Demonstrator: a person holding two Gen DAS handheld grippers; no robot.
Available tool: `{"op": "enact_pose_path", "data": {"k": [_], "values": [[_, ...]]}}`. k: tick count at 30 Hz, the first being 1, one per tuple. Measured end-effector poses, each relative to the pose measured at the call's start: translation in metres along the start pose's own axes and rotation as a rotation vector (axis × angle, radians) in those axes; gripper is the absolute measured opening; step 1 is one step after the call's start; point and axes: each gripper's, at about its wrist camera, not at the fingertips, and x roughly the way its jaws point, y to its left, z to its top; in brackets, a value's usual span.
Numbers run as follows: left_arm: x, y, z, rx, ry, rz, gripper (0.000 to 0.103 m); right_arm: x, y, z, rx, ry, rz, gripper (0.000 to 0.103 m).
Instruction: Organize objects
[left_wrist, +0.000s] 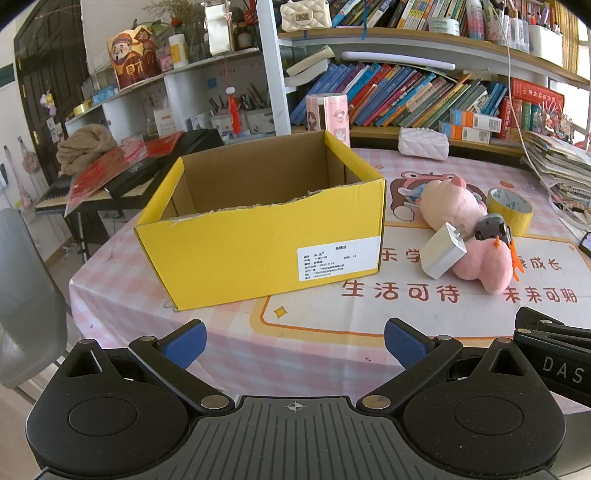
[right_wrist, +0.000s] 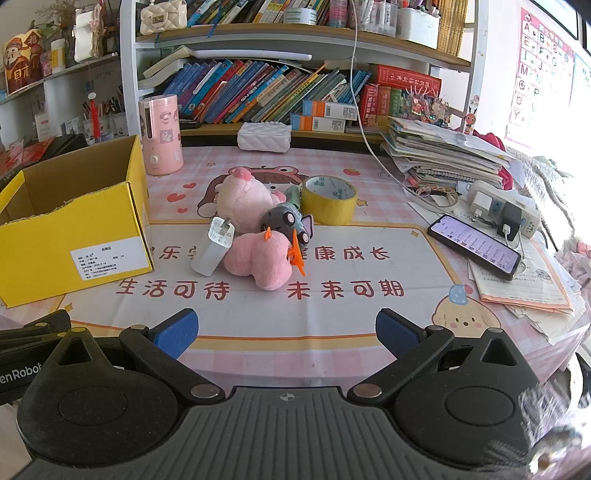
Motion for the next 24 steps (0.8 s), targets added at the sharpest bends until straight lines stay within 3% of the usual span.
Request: {"op": "enact_pose_path", "data": {"k": [24], "values": [[-0.0022,-0.0026,-0.0037,0.003,-0.006,-0.003,0.103,-0.0004,-0.0002,0.0022,0.003,-0.004,-0.002,0.103]]}}
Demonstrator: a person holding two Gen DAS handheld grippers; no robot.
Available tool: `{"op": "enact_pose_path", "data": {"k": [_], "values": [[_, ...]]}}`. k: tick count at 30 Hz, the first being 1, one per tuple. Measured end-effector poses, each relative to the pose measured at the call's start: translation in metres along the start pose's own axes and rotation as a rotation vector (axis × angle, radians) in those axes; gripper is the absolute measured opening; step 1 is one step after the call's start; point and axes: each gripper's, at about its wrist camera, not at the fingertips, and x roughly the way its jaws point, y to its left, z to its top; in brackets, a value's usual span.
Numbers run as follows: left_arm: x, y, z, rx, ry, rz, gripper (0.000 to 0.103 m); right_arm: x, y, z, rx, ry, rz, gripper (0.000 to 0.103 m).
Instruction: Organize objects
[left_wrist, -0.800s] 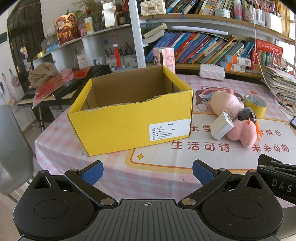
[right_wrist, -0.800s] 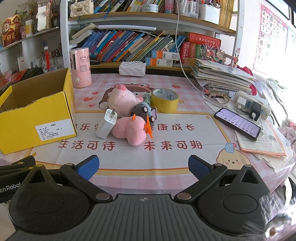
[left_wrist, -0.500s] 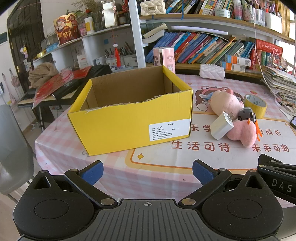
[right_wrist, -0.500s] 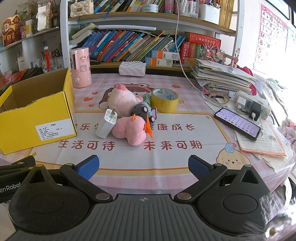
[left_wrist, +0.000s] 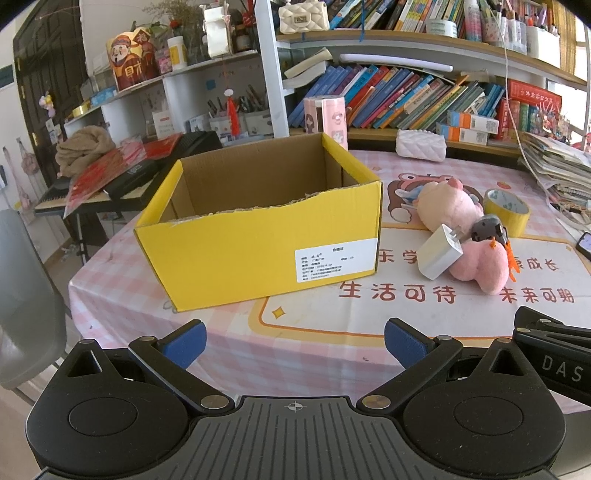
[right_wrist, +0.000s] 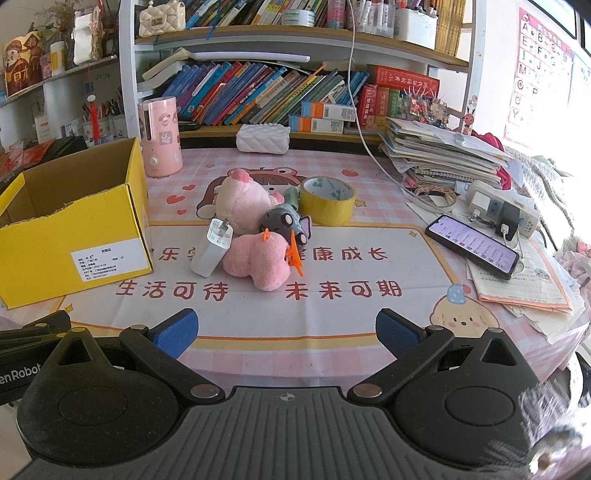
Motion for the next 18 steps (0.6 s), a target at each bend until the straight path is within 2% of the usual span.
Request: {"op": "enact_pose_path", "data": {"k": [18], "values": [[-0.0046,-0.001,0.0021,0.003,-0.002,-0.002,0.103,-0.0046,-0.005,-0.0033,0.001,-0.001,-0.001,0.103]]}}
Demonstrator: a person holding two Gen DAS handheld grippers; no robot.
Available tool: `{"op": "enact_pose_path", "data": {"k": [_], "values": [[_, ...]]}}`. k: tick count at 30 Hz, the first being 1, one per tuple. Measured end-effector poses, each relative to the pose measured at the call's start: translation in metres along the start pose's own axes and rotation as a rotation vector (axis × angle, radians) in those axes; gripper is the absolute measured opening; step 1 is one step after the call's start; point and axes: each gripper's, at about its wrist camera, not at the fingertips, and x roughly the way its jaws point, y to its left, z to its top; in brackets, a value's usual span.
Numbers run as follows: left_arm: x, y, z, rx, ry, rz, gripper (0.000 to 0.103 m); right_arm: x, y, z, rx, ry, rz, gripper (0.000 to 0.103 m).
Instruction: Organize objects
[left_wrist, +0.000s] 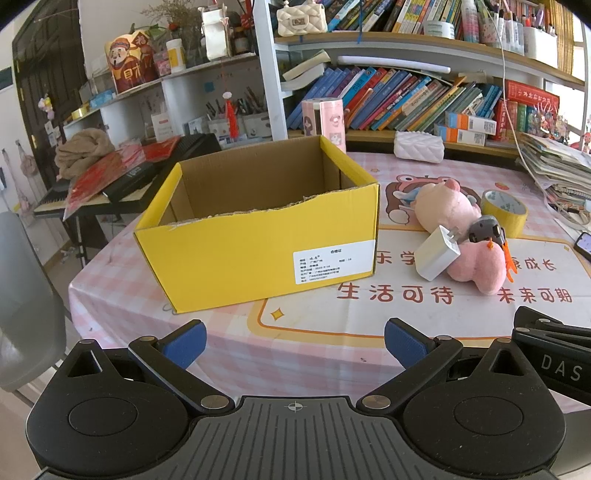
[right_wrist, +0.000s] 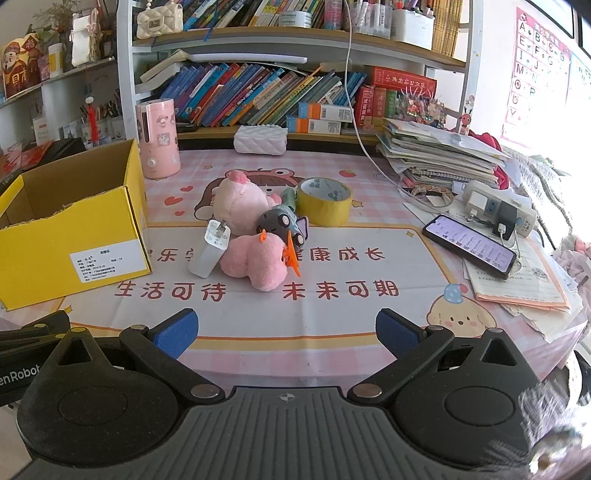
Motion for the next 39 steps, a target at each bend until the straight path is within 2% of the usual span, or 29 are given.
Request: {"op": "enact_pose_path", "data": {"k": [39], "values": [[0.0066,0.0006,0.0012,0.002,0.022,-0.006,0.103,0.0055,-0.0008,-0.0009,-0.007,0.02,-0.009,0.103]]}}
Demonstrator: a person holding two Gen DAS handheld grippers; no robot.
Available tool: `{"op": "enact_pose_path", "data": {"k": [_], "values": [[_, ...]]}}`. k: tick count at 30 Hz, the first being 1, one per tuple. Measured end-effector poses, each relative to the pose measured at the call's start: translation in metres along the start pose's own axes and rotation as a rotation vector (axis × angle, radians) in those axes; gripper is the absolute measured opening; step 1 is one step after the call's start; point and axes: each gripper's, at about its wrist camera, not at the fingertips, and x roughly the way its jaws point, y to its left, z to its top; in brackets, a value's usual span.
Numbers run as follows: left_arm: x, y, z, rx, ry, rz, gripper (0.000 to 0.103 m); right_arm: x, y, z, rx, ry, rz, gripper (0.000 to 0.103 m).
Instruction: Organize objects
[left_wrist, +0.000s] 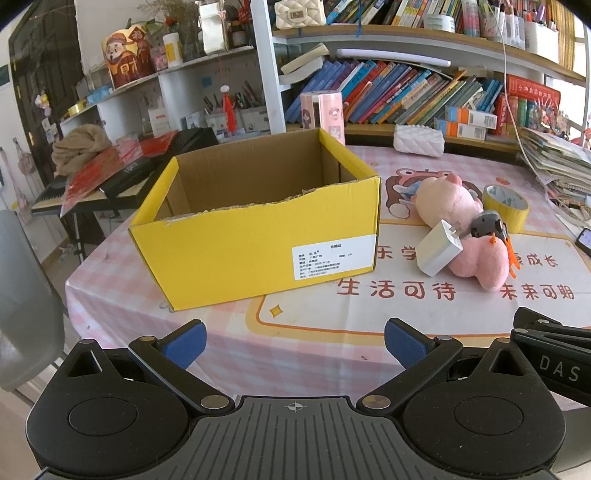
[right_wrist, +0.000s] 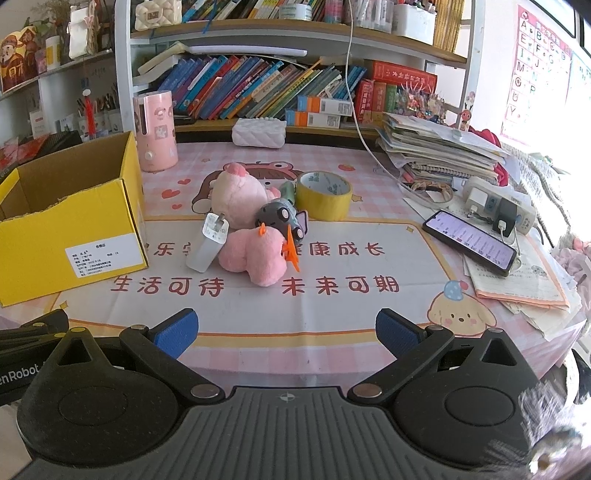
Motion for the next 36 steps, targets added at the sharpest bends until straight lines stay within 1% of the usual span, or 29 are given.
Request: {"op": "enact_pose_path", "data": {"k": [22,36], "values": [[0.0045,0.0029,0.0028,-0.001,0.006,-0.014,0.103,0.0016,0.0019,0.0005,-0.002,0.001,-0.003,0.103],[0.0061,0.0031,0.0072,-0.015,0.009,-0.02,0.103,0.0046,0.0057,0.0067,-0.018,0.002,-0.012,0.103]]}}
